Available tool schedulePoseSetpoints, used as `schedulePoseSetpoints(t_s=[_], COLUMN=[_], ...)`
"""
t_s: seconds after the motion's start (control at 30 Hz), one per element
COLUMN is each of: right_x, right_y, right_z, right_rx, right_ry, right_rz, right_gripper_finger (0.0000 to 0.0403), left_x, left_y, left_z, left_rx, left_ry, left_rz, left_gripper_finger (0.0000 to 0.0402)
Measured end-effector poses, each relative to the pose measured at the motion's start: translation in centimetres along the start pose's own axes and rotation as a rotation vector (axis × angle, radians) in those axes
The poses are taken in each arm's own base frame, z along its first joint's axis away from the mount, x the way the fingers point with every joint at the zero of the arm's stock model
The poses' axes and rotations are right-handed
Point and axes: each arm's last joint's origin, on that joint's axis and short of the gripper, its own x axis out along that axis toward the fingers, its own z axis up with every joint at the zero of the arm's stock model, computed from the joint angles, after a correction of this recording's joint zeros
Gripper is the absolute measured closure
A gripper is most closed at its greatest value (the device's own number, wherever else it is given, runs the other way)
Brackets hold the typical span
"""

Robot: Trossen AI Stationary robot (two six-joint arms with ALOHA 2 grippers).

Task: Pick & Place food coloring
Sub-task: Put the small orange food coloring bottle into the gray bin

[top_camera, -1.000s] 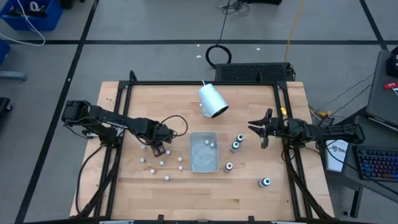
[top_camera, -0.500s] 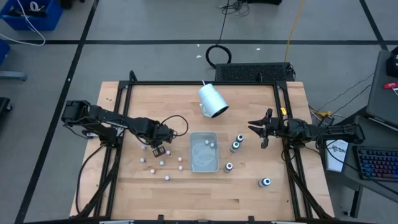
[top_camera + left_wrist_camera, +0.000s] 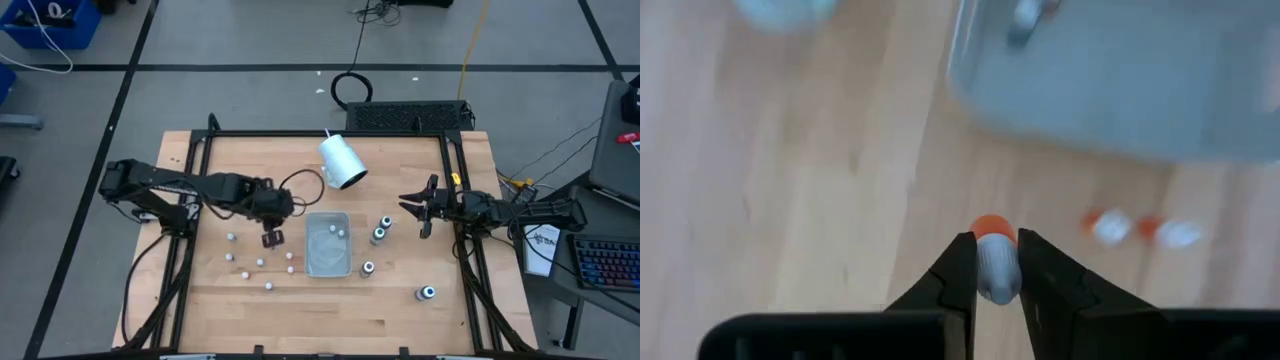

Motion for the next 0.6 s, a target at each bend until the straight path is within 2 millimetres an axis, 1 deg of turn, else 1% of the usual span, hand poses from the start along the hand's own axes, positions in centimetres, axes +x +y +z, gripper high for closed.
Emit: schedulePoseSetpoints(t_s=[0.07, 0.13, 0.2, 0.23, 0.33, 0.4, 0.5, 0.6], right_x=[0.0, 0.0, 0.0, 0.0, 0.0, 0.0, 0.0, 0.0], right_y=[0.0, 0.0, 0.0, 0.0, 0.0, 0.0, 0.0, 0.0], right_z=[0.0, 0.0, 0.0, 0.0, 0.0, 0.0, 0.0, 0.0], right_rx=[0.0, 0.0, 0.0, 0.0, 0.0, 0.0, 0.0, 0.0], right_ry=[0.0, 0.0, 0.0, 0.0, 0.0, 0.0, 0.0, 0.0], right_rz=[0.0, 0.0, 0.0, 0.0, 0.0, 0.0, 0.0, 0.0], right_gripper_finger=[0.0325, 0.0325, 0.0325, 0.0325, 0.0325, 0.0325, 0.0325, 0.0325], left_x=[-1.1, -1.7, -1.8, -1.5, 0.0, 1.4, 4.1, 7.0], left_y=[-0.4, -1.0, -1.7, -2.1, -2.9, -3.1, -3.3, -3.5], left_z=[1.6, 3.0, 4.7, 5.4, 7.3, 8.3, 9.0, 9.1], left_rx=[0.049, 0.106, 0.175, 0.209, 0.289, 0.317, 0.347, 0.37], left_ry=[-0.052, -0.077, -0.097, -0.085, -0.031, 0.01, 0.067, 0.127], left_rz=[-0.011, -0.017, -0.025, -0.027, -0.021, -0.013, -0.028, -0.05], left_gripper_finger=[0.0347, 0.0347, 0.0347, 0.0347, 0.0347, 0.0347, 0.0347, 0.0347])
